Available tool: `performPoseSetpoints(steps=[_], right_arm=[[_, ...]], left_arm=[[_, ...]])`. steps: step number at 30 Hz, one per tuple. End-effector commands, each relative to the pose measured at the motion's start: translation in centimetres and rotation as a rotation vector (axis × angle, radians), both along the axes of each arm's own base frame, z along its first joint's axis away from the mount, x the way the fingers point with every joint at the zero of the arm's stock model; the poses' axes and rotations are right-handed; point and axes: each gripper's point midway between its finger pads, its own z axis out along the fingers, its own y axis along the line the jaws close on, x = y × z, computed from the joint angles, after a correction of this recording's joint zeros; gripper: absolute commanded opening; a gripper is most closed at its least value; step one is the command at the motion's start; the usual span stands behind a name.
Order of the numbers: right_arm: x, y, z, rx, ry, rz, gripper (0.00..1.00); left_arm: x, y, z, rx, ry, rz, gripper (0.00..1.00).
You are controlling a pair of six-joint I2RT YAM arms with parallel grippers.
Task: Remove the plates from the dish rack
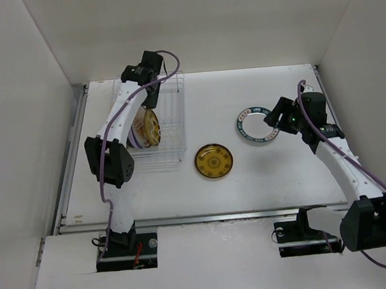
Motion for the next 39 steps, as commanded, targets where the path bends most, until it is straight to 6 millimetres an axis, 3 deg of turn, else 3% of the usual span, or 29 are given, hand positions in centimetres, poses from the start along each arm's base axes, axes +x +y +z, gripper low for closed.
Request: performPoseSetpoints(steps=[1, 6, 10, 19, 21, 22, 24, 25, 29, 33, 35, 37, 39], right_arm=[[0.6, 0.7, 0.2, 0.002, -0.026, 0.037, 0.68], [0.5, 0.8, 0.2, -0.001, -0.028, 0.049, 0.68], [0.5, 0.8, 0.2, -0.001, -0.028, 0.049, 0.68], [0.5, 0.8, 0.2, -0.001, -0.028, 0.049, 0.68], [0.4, 0.7, 0.0, -0.009, -0.021, 0.054, 0.68], [0.3, 0.7, 0.3, -0.009, -0.030, 0.054, 0.68], [0.3, 0.7, 0.3, -0.009, -0.030, 0.054, 0.68], [0.3, 0.7, 0.3, -0.009, -0.030, 0.054, 0.68], [0.3, 0.7, 0.3, -0.009, -0.030, 0.054, 0.68], [0.2, 0.7, 0.6, -0.008, -0.039, 0.054, 0.68], [0.2, 0.9, 0.6, -0.003, -0.039, 0.062, 0.68], [0.2, 0.9, 0.6, -0.003, -0.039, 0.062, 0.68], [0.1, 1.0, 0.7, 0.002, -0.039, 0.070, 0.68]], left_arm=[[-1.2, 0.4, 4.7, -0.018, -0.082, -0.011, 0.45], [-1.8, 0.2, 1.0, 0.014, 0.069, -0.030, 0.42], [-2.1, 0.1, -0.2, 0.016, 0.114, -0.036, 0.36], [-2.5, 0.8, -4.4, 0.009, 0.244, -0.020, 0.35], [-2.5, 1.3, -5.6, 0.018, 0.281, -0.008, 0.25], [-2.6, 1.3, -5.6, 0.014, 0.278, 0.002, 0.21], [-2.5, 1.7, -5.6, 0.012, 0.278, 0.012, 0.03], [-2.5, 1.7, -5.6, 0.008, 0.276, 0.022, 0.00], [-2.6, 2.1, -2.3, 0.005, 0.196, 0.027, 0.00], [-2.6, 1.3, 3.5, -0.077, 0.058, -0.013, 0.00], [-2.3, 0.7, 7.4, -0.122, -0.082, -0.042, 0.00], [-2.8, -0.3, 8.8, -0.132, -0.126, -0.094, 0.00], [-3.1, -0.4, 11.6, -0.122, -0.220, -0.106, 0.00]])
